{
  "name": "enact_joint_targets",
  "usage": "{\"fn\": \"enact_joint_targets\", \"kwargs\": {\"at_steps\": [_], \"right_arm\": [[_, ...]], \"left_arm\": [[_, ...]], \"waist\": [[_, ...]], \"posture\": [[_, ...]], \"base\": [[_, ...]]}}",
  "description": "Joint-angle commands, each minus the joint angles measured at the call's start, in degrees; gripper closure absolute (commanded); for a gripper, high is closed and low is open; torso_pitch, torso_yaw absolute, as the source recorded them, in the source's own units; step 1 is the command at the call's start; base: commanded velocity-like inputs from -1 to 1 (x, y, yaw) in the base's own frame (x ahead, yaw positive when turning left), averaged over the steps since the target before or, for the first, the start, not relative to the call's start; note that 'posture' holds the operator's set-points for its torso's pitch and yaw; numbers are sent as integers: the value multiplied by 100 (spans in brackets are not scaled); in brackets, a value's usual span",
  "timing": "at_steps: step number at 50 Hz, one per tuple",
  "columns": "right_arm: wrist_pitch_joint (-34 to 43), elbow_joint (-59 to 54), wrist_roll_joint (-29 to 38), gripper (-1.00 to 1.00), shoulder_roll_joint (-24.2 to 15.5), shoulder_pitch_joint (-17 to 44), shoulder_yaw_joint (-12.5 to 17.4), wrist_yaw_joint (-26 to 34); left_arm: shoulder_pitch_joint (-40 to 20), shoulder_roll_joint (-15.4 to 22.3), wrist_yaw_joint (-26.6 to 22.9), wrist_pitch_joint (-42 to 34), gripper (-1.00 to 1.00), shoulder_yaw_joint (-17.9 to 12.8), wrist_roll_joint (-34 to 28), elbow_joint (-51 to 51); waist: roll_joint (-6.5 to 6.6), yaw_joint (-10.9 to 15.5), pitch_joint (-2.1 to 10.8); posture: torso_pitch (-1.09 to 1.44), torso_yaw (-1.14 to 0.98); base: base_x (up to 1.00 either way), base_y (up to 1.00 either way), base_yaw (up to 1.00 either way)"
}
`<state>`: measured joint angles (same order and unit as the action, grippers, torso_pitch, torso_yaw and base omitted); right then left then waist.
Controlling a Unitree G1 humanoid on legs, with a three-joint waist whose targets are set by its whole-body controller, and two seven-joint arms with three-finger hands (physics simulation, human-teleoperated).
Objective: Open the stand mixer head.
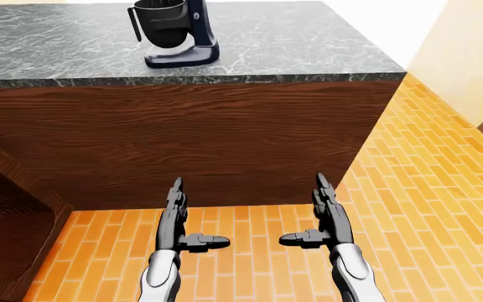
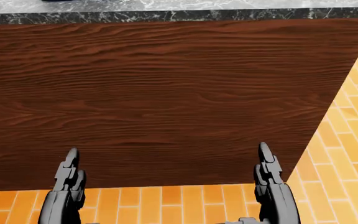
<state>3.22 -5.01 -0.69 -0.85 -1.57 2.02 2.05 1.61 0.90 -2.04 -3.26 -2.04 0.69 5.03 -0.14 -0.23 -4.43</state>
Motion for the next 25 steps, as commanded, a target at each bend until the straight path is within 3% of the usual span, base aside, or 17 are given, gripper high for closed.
{"fn": "enact_joint_targets", "kwargs": {"at_steps": [1,3,4,5,7,8,12,17,21,25], "right_arm": [[-358,532,-20,-100,-33,194,-34,82],[-369,531,-39,-100,-35,194,-10,104],[-354,584,-85,-100,-29,181,14,113],[-351,605,-84,-100,-32,171,16,116],[-415,561,-113,-100,-18,180,36,93],[-415,533,-109,-100,-26,183,16,123],[-507,618,-174,-100,7,174,-20,159],[-1247,560,-13,-100,-59,189,3,270],[-2294,914,450,-100,-190,253,-111,612],[-2361,1756,135,-100,-72,262,-169,833]], "left_arm": [[-250,27,-16,395,-100,28,-39,-370],[-235,19,-40,389,-100,43,-44,-381],[-213,20,-74,400,-100,60,-47,-393],[-212,24,-94,466,-100,70,-71,-366],[-211,17,-119,518,-100,73,-78,-359],[-201,11,-137,517,-100,78,-67,-367],[-190,2,-229,631,-100,100,-27,-368],[-151,-37,-419,1284,-100,171,76,-404],[-113,-197,-544,1622,-100,191,820,-1118],[-45,-227,-614,1799,-100,237,1605,-2060]], "waist": [[-45,-12,5],[-7,38,354],[-9,37,301],[-36,33,98],[-45,39,395],[-45,42,428],[-39,45,446],[-34,41,480],[-36,45,520],[-40,34,543]], "posture": [[0,0],[0,0],[0,0],[0,0],[0,0],[0,0],[0,0],[0,0],[0,0],[0,0]], "base": [[0,0,0],[0,0,0],[0,0,0],[0,0,0],[0,0,0],[0,0,0],[0,0,0],[0,0,0],[0,0,0],[0,0,0]]}}
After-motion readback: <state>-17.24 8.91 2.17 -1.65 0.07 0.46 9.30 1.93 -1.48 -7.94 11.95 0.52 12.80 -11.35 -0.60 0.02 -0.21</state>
